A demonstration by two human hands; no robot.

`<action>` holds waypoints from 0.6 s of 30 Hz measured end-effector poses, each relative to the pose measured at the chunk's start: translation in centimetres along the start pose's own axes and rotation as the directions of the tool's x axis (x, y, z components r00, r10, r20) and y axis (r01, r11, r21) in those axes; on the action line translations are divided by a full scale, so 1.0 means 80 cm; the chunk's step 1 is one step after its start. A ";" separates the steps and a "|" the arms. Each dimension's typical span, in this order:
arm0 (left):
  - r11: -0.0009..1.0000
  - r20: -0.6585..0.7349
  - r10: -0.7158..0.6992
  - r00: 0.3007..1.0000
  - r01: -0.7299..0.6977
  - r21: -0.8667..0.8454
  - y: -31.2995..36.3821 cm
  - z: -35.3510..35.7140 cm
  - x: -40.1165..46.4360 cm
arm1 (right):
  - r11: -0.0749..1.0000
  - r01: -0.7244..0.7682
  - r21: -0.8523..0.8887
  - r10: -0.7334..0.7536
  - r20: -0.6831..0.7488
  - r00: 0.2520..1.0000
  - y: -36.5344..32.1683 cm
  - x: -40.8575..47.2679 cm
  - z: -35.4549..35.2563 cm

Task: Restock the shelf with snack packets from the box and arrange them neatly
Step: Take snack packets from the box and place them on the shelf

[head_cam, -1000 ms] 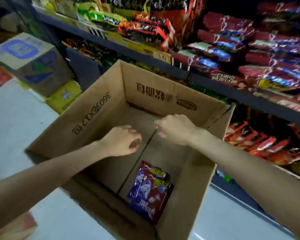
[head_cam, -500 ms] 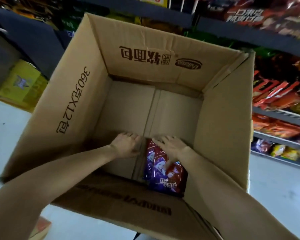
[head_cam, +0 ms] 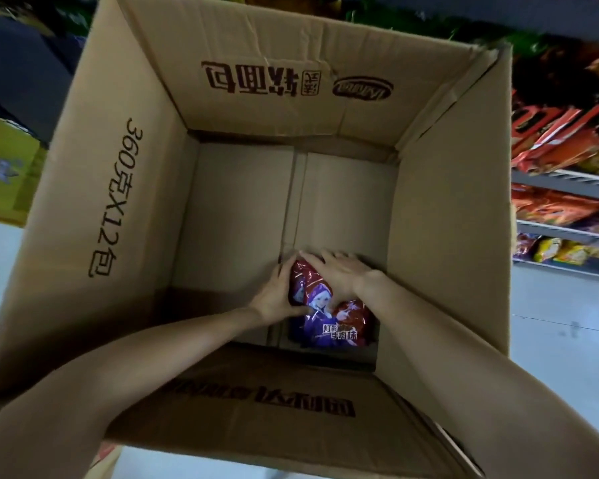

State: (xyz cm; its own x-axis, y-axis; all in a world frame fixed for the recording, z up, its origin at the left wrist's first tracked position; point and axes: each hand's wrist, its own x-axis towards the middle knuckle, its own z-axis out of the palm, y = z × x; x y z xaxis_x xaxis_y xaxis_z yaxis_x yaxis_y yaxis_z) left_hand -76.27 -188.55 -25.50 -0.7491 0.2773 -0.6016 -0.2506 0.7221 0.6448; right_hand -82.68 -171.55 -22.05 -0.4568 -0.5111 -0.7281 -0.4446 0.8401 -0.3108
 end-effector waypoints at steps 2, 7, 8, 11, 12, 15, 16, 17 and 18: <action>0.998 -0.050 -0.008 0.999 0.005 -0.060 0.002 -0.003 -0.001 | 1.000 0.002 -0.005 -0.003 -0.060 0.998 -0.004 -0.002 -0.009; 0.994 -0.279 0.068 0.958 -0.088 -0.061 0.026 -0.034 0.005 | 0.995 -0.074 -0.067 0.054 -0.264 0.963 -0.014 -0.006 -0.040; 0.994 -0.306 0.096 0.947 -0.108 -0.023 0.032 -0.043 0.006 | 0.994 -0.086 -0.073 0.059 -0.308 0.950 -0.017 -0.010 -0.048; 0.986 -0.317 0.158 0.935 -0.167 -0.001 0.047 -0.069 0.001 | 0.992 -0.083 -0.097 0.040 -0.376 0.926 -0.025 -0.024 -0.070; 0.981 -0.317 0.180 0.931 -0.195 -0.014 0.054 -0.080 -0.005 | 0.990 -0.073 -0.122 0.018 -0.400 0.916 -0.027 -0.032 -0.080; 0.962 -0.325 0.268 0.907 -0.268 0.048 0.082 -0.121 -0.030 | 0.983 -0.025 -0.184 -0.067 -0.475 0.877 -0.033 -0.066 -0.117; 0.953 -0.331 0.303 0.894 -0.288 0.095 0.092 -0.134 -0.041 | 0.974 -0.007 -0.227 -0.111 -0.505 0.856 -0.036 -0.080 -0.130; 0.941 -0.333 0.337 0.881 -0.312 0.129 0.104 -0.146 -0.052 | 0.961 0.007 -0.275 -0.161 -0.540 0.826 -0.039 -0.095 -0.142; 0.932 -0.330 0.362 0.872 -0.334 0.140 0.117 -0.157 -0.063 | 0.949 0.024 -0.315 -0.211 -0.575 0.791 -0.042 -0.112 -0.153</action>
State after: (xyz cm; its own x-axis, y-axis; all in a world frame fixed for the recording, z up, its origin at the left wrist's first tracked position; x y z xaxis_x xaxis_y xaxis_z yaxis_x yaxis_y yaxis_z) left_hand -82.50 -191.17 -10.52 -0.9462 0.2939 -0.1355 0.1026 0.6694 0.7358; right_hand -86.48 -172.04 -6.99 -0.7102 -0.6857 -0.1593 -0.6757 0.7275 -0.1193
